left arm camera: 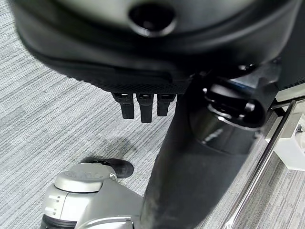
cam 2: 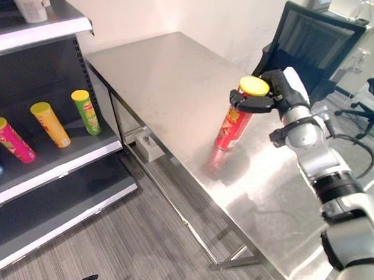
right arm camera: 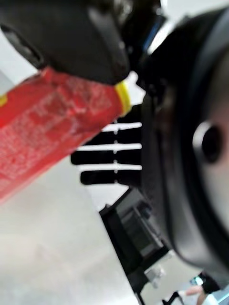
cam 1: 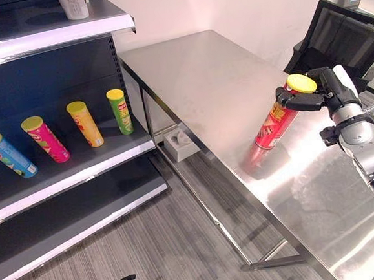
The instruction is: Put the goods on the table back onto the shelves and tidy them up.
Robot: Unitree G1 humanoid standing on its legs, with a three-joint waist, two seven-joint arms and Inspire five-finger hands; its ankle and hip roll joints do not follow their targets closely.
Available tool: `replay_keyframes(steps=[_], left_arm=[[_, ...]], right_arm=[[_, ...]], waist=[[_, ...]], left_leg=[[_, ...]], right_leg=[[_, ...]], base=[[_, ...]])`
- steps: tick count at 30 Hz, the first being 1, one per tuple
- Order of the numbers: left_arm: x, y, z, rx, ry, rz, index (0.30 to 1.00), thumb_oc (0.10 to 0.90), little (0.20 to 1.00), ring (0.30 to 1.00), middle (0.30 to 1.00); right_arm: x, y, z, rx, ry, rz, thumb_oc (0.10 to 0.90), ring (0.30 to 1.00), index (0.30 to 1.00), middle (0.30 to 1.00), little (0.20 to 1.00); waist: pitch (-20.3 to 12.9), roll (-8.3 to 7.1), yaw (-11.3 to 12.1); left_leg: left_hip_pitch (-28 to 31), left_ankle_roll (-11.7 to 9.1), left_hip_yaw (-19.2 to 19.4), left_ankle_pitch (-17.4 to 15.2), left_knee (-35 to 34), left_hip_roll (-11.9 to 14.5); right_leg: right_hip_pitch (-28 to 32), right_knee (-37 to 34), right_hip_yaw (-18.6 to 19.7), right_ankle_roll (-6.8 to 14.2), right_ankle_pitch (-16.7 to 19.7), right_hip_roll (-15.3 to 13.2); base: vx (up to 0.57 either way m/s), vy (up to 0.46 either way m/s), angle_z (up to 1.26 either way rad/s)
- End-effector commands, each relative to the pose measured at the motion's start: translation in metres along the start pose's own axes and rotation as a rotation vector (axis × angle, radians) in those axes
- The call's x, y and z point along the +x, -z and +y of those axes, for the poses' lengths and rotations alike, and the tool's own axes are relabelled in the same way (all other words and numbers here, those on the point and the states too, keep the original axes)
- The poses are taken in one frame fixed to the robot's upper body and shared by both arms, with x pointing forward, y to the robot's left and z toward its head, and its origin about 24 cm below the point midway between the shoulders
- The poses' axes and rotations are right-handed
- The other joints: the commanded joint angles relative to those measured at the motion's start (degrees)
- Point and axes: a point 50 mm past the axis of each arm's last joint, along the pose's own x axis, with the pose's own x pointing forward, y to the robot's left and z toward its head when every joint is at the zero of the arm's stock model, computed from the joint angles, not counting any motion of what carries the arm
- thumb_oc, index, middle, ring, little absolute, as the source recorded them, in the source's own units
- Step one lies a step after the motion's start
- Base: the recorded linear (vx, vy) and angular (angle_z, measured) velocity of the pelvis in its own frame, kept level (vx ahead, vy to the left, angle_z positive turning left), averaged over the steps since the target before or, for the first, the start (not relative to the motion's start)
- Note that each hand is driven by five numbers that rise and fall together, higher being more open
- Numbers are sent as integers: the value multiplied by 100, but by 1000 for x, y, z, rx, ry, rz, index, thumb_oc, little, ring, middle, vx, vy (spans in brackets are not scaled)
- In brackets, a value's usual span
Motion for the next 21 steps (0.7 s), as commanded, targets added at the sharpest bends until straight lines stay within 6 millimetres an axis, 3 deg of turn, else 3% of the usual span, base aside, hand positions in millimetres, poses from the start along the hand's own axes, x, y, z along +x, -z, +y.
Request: replay_keyframes(steps=[1, 8, 15, 21], left_arm=[[0, -12, 10, 56, -21, -58, 900, 800, 900, 900, 900], [1, -14, 12, 50, -32, -63, 900, 800, 900, 900, 900], [-1, -12, 16, -2, -51, -66, 900, 800, 900, 900, 900], [-3, -8, 17, -23, -54, -63, 900, 800, 900, 900, 900]], right_arm=[[16, -62, -37, 29, 159, -218, 400, 300, 300, 300, 300], [1, -67, -47, 74, 204, -299, 400, 300, 300, 300, 300], [-30, -100, -60, 227, 252, -546, 400, 300, 300, 300, 300], [-55, -129, -57, 276, 234, -744, 400, 300, 300, 300, 300]], waist=[[-287, -86, 113], [-335, -56, 47], [-430, -7, 52], [-482, 11, 152]], left_leg=[[5, -111, 663, -501, 13, 210], [65, -116, 736, -534, 13, 231], [117, -135, 759, -543, 13, 297], [41, -290, 618, -413, 13, 459]], right_leg=[[178, 116, -145, 472, -76, -367], [188, 100, -102, 473, -85, -357], [215, 78, -55, 445, -152, -310], [312, 72, -123, 322, -349, -132]], base=[[0, 0, 0], [0, -1, -1], [-20, -43, -9], [-47, -116, 1]])
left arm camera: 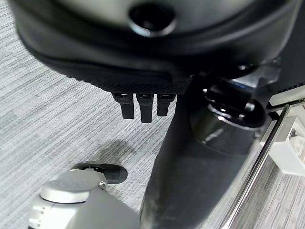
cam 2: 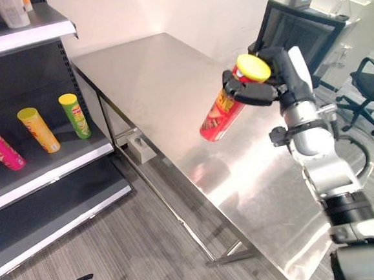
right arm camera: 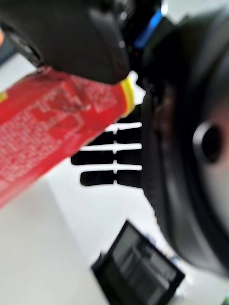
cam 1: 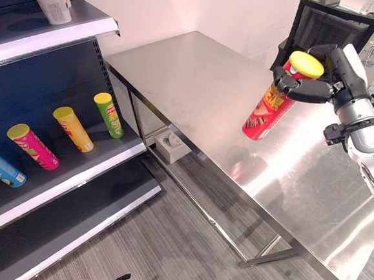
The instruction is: Put the goods on the table back onto the shelves and tidy them up.
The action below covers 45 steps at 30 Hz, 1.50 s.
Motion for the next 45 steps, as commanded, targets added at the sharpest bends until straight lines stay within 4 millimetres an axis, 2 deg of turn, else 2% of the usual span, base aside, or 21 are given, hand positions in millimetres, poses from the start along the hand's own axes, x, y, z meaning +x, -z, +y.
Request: replay_keyframes(steps=[1, 7, 10, 11, 13, 16, 18, 19, 21, 23, 25, 26, 27, 29, 31, 33, 34, 35, 38, 41, 45], left_arm=[[-1, -14, 10, 56, -7, -72, 900, 800, 900, 900, 900], [1, -26, 14, 61, -3, -113, 900, 800, 900, 900, 900], [3, -35, 14, 66, -3, -141, 900, 800, 900, 900, 900], [4, -44, 13, 68, 4, -171, 900, 800, 900, 900, 900], [4, -48, 13, 46, -3, -188, 900, 800, 900, 900, 900], [4, -53, 11, 50, 1, -213, 900, 800, 900, 900, 900], [3, -55, 9, 59, 6, -229, 900, 800, 900, 900, 900], [2, -55, 6, 59, 9, -236, 900, 800, 900, 900, 900], [2, -57, 1, 60, 30, -242, 900, 800, 900, 900, 900], [3, -56, -2, 65, 39, -240, 900, 800, 900, 900, 900], [4, -63, 3, 133, 35, -250, 900, 800, 900, 900, 900], [4, -63, 3, 134, 34, -250, 900, 800, 900, 900, 900], [4, -66, 8, 145, 19, -254, 900, 800, 900, 900, 900], [4, -71, 16, 141, -3, -269, 900, 800, 900, 900, 900], [3, -69, 19, 137, -14, -260, 900, 800, 900, 900, 900], [3, -60, 16, 116, -12, -224, 900, 800, 900, 900, 900], [3, -60, 14, 108, -5, -227, 900, 800, 900, 900, 900], [2, -57, 8, 89, 18, -227, 900, 800, 900, 900, 900], [2, -51, 3, 62, 29, -212, 900, 800, 900, 900, 900], [2, -47, -4, 32, 42, -199, 900, 800, 900, 900, 900], [2, -50, -8, 36, 53, -207, 900, 800, 900, 900, 900]], right_arm=[[11, -76, -29, 59, 136, -402, 400, 300, 300, 300, 300], [10, -106, -20, 95, 75, -548, 400, 300, 300, 300, 300], [10, -115, -20, 81, 51, -589, 400, 300, 300, 300, 300], [7, -119, -21, 36, 26, -599, 400, 300, 300, 300, 300], [8, -121, -17, 1, -4, -600, 400, 300, 300, 300, 300], [5, -116, -11, -59, -49, -572, 400, 300, 300, 300, 300], [2, -109, -4, -56, -91, -547, 400, 300, 300, 300, 300], [-1, -103, 2, -39, -118, -520, 400, 300, 300, 300, 300], [-4, -98, 10, -23, -141, -497, 400, 300, 300, 300, 300], [-7, -94, 13, -2, -149, -482, 400, 300, 300, 300, 300], [-13, -89, 20, -18, -168, -458, 400, 300, 300, 300, 300], [-14, -88, 20, -17, -167, -457, 400, 300, 300, 300, 300], [-17, -85, 25, 8, -176, -450, 400, 300, 300, 300, 300], [-22, -86, 31, 29, -198, -458, 400, 300, 300, 300, 300], [-24, -88, 35, 41, -217, -472, 400, 300, 300, 300, 300], [-26, -87, 45, 45, -262, -473, 400, 300, 300, 300, 300], [-26, -89, 47, 25, -277, -479, 400, 300, 300, 300, 300], [-25, -86, 47, 28, -278, -467, 400, 300, 300, 300, 300], [-25, -88, 49, 41, -281, -478, 400, 300, 300, 300, 300], [-27, -84, 46, 24, -269, -459, 400, 300, 300, 300, 300], [-28, -80, 45, -4, -266, -441, 400, 300, 300, 300, 300]], waist=[[-515, -35, 290], [-348, 33, 541], [-252, 62, 578], [-128, 81, 512], [-56, 77, 468], [-78, 109, 285], [-163, 214, 105], [-250, 341, 2], [-386, 447, -60], [-419, 443, -54], [-422, 406, -72], [-428, 391, -67], [-379, 378, -131], [-305, 383, -212], [-252, 470, -227], [-159, 459, -212], [-105, 421, -230], [-97, 302, -230], [-74, 262, -166], [-24, 273, -167], [54, 306, -226]], left_leg=[[-48, -313, 394, -369, 14, 377], [-572, -640, -161, 139, 14, 652], [-875, -705, -309, 330, 14, 656], [-1149, -771, 328, 504, 56, 814], [-1114, -729, 933, 520, 206, 1048], [-836, -784, 1175, 433, 346, 1501], [-554, -900, 1198, 453, 537, 1870], [-351, -1002, 1114, 326, 531, 1863], [-194, -934, 1294, -20, 303, 1663], [-155, -852, 1338, -155, 220, 1486], [-186, -599, 1307, -343, 54, 964], [-191, -594, 1312, -343, 56, 953], [-234, -509, 1262, -366, 49, 806], [-345, -353, 1166, -297, 69, 557], [-399, -215, 1093, -196, 85, 426], [-386, -37, 852, -93, 102, 99], [-361, -34, 795, -83, 104, 32], [-401, -13, 597, -100, 177, -150], [-436, -11, 482, -185, 351, -233], [-567, -49, 468, -266, 688, -251], [-979, -175, 979, -193, 913, 142]], right_leg=[[296, 103, -284, 292, -391, -181], [226, 85, -497, 65, -689, 203], [157, 85, -670, 47, -730, 236], [152, 85, -1035, 77, -703, 123], [101, 85, -1192, 124, -570, 0], [115, 85, -1350, 191, -392, -227], [133, 108, -1430, 295, -240, -499], [117, 136, -1463, 403, -68, -702], [37, 153, -1529, 576, 183, -1013], [-58, 168, -1508, 642, 338, -1213], [-247, 325, -1370, 762, 717, -1684], [-260, 334, -1362, 764, 716, -1698], [-350, 439, -1082, 739, 783, -1693], [-545, 799, -349, 595, 429, -1428], [-548, 1204, -8, 346, -228, -844], [-626, 1558, 255, -52, -948, 320], [-690, 1475, 424, -137, -975, 552], [-474, 931, 802, -250, -841, 725], [-242, 521, 811, -226, -585, 720], [9, 189, 540, -173, -512, 652], [52, 86, 262, -89, -504, 464]], base=[[-88, -160, 22], [-145, -179, 38], [-195, -58, 61], [-248, 81, 93], [-231, 129, 152], [-112, 223, 87], [-93, 548, 52], [-72, 696, 63], [-44, 462, 50], [-50, 343, 20], [-122, 501, -2], [-97, 371, 27], [-70, 223, 53], [-121, 325, 57], [-90, 298, 52], [-24, 226, 40], [37, 73, 95], [66, -25, 98], [48, -35, 34], [22, -6, 53], [-31, 123, 85]])
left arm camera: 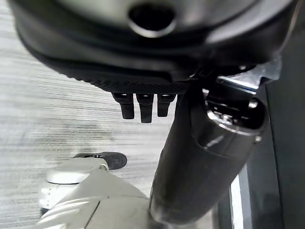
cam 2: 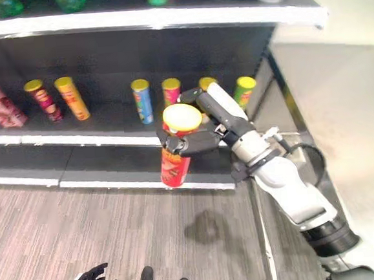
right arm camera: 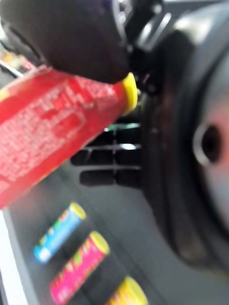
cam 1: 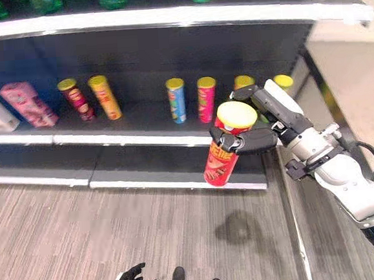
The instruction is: Put the goods on the table back onto the shelves and tidy them up.
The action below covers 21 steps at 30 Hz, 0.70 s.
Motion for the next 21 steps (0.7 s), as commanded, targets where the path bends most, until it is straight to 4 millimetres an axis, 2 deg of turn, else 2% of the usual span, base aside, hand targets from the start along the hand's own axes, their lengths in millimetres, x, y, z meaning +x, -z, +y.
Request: replay_keyframes(steps=[1, 2, 6, 7, 8, 9, 10, 12, 15, 17, 19, 21], left_arm=[[0, -19, 18, 72, -40, -82, 900, 800, 900, 900, 900], [0, -19, 18, 71, -41, -82, 900, 800, 900, 900, 900], [-1, -21, 20, 76, -54, -90, 900, 800, 900, 900, 900], [-1, -21, 20, 76, -54, -90, 900, 800, 900, 900, 900], [0, -24, 21, 91, -59, -96, 900, 800, 900, 900, 900], [0, -26, 21, 102, -53, -107, 900, 800, 900, 900, 900], [1, -27, 19, 116, -47, -108, 900, 800, 900, 900, 900], [2, -33, 21, 148, -44, -127, 900, 800, 900, 900, 900], [0, -41, 29, 188, -58, -151, 900, 800, 900, 900, 900], [0, -40, 39, 205, -91, -136, 900, 800, 900, 900, 900], [-1, -38, 45, 208, -117, -123, 900, 800, 900, 900, 900], [-1, -38, 51, 208, -139, -114, 900, 800, 900, 900, 900]], right_arm=[[13, -49, -34, -64, 163, -263, 400, 300, 300, 300, 300], [13, -49, -34, -64, 163, -263, 400, 300, 300, 300, 300], [13, -46, -34, -64, 187, -254, 400, 300, 300, 300, 300], [13, -46, -34, -64, 187, -254, 400, 300, 300, 300, 300], [12, -45, -37, -83, 205, -248, 400, 300, 300, 300, 300], [10, -43, -37, -87, 207, -236, 400, 300, 300, 300, 300], [9, -44, -38, -90, 215, -236, 400, 300, 300, 300, 300], [6, -44, -39, -119, 226, -230, 400, 300, 300, 300, 300], [4, -45, -38, -128, 244, -231, 400, 300, 300, 300, 300], [7, -45, -36, -134, 252, -228, 400, 300, 300, 300, 300], [8, -45, -32, -131, 247, -231, 400, 300, 300, 300, 300], [7, -41, -29, -134, 237, -208, 400, 300, 300, 300, 300]], waist=[[-369, -126, 73], [-372, -126, 70], [-400, -103, 50], [-400, -102, 50], [-438, -14, 1], [-536, 105, -38], [-615, 209, -52], [-717, 300, -88], [-693, 252, -39], [-637, 245, -4], [-547, 265, -14], [-448, 291, -92]], left_leg=[[-211, -3, 207, -291, 215, 304], [-207, -11, 204, -287, 204, 309], [-298, -171, 44, 120, -265, 1039], [-294, -172, 44, 124, -273, 1041], [-339, -287, 109, 289, -523, 1273], [-269, -369, 184, 247, -611, 1313], [-219, -461, 161, 274, -611, 1296], [-140, -513, 125, 156, -611, 1087], [6, -247, 263, -125, -464, 600], [172, -22, 446, -333, -403, 385], [278, 110, 566, -394, -408, 284], [358, 152, 580, -412, -450, 257]], right_leg=[[-87, 37, 3, 1156, -20, -786], [-87, 38, 1, 1153, -24, -780], [-99, 95, -7, 1251, -219, -986], [-99, 97, -7, 1250, -221, -985], [-51, 108, -27, 1307, -326, -1090], [-27, 112, -55, 1368, -319, -1133], [7, 107, -76, 1401, -280, -1159], [33, 156, -161, 1493, -171, -1464], [-22, 536, -126, 1659, -6, -2082], [-250, 1039, -19, 1637, 114, -2384], [-462, 1449, 1, 1567, 262, -2491], [-786, 1856, 201, 1519, 338, -2326]], base=[[37, 182, 46], [52, 199, 20], [62, 173, 7], [124, 311, -3], [137, 364, 2], [175, 470, 16], [133, 383, 28], [143, 396, 17], [115, 390, 28], [58, 348, -5], [35, 257, -37], [49, 155, -21]])
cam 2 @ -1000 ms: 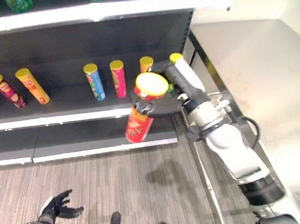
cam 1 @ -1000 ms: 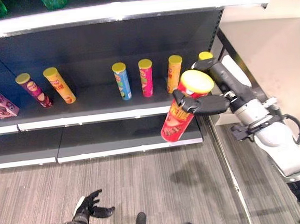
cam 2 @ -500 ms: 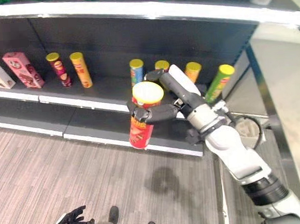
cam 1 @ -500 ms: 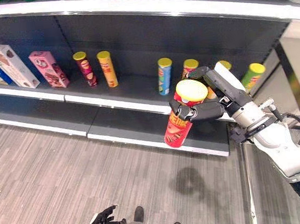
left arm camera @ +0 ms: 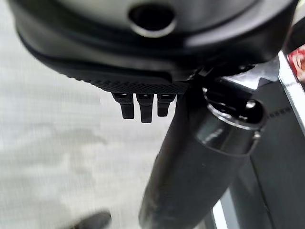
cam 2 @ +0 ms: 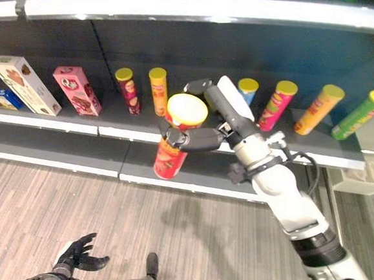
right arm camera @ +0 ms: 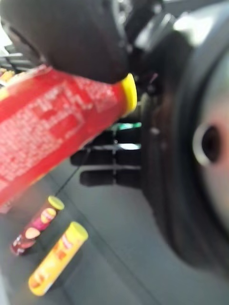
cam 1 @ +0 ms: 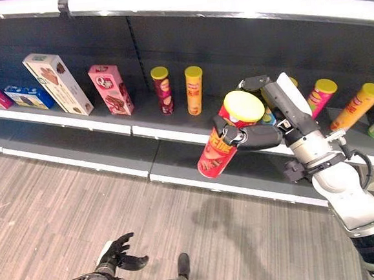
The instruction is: Put the goods on the table back onto the shelves and tidy them up.
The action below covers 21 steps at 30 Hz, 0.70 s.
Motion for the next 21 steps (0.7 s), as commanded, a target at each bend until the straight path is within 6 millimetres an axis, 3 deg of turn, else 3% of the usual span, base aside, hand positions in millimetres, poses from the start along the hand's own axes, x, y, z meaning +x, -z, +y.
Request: replay_keyframes(steps=[1, 4, 5, 9, 16, 21], left_arm=[[-5, 6, -8, 16, 2, -11, 900, 800, 900, 900, 900], [-4, 7, -7, 35, -10, 7, 900, 800, 900, 900, 900], [-4, 4, -7, 48, -3, -17, 900, 800, 900, 900, 900], [-4, 6, -21, -8, 28, -16, 900, 800, 900, 900, 900], [-9, 16, -37, -29, 64, 20, 900, 800, 900, 900, 900], [-12, 18, -41, -47, 65, 20, 900, 800, 900, 900, 900]], right_arm=[[18, -33, -39, -141, 123, -185, 400, 300, 300, 300, 300], [22, -31, -42, -155, 148, -184, 400, 300, 300, 300, 300], [20, -29, -40, -137, 125, -176, 400, 300, 300, 300, 300], [15, -23, -34, -118, 111, -146, 400, 300, 300, 300, 300], [6, -5, -28, -110, 135, -54, 400, 300, 300, 300, 300], [12, 3, -25, -124, 198, -20, 400, 300, 300, 300, 300]], waist=[[-362, 168, -173], [-243, 99, -286], [-262, 6, -286], [-402, -87, -292], [-514, -48, -281], [-516, 6, -172]], left_leg=[[175, -587, -221, -645, 97, 593], [172, -641, -249, -680, 76, 592], [77, -667, -356, -710, 195, 592], [151, -725, -477, -673, 142, 680], [306, -804, -692, -691, 45, 847], [297, -830, -769, -667, 14, 867]], right_leg=[[-355, -232, 341, -44, -333, 764], [-524, -1049, 485, 34, -192, 989], [-392, -1444, 643, 125, -183, 1046], [-116, -1668, 654, 69, -56, 1180], [244, -1750, 423, 19, -222, 1265], [321, -1780, 281, 15, -267, 1254]], base=[[78, 39, -4], [62, -86, 2], [78, -120, 11], [159, -154, 48], [117, -88, 16], [61, -42, 15]])
